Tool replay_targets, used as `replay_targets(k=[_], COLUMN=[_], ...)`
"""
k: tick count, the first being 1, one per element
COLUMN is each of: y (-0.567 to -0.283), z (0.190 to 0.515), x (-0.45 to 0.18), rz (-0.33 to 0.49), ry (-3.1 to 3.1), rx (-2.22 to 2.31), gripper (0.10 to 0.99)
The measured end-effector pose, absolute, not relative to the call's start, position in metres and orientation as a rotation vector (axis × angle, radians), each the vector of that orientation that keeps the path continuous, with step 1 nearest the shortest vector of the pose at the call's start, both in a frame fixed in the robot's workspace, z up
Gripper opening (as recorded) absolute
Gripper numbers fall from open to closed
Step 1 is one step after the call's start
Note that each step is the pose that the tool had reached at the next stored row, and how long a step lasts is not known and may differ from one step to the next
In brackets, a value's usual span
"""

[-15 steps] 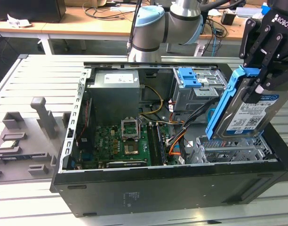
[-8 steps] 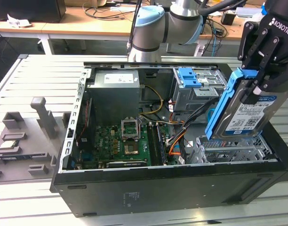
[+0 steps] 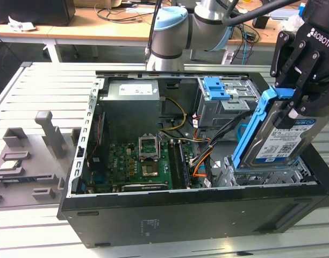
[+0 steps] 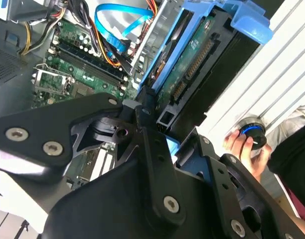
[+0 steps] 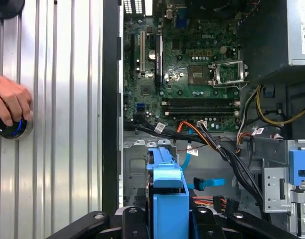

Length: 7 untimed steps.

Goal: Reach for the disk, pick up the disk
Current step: 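Pick up the disk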

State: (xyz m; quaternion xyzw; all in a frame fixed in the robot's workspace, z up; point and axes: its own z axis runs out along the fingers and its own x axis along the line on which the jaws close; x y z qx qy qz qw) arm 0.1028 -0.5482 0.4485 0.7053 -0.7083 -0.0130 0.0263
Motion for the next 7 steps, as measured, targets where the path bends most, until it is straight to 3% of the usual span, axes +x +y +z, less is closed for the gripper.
replay_targets(k=[7], y=[-0.5482], z=[0.4484], x=[0.1028], rz=[-0.040], ry=[-2.189], rx=[2.180], gripper=[0.365])
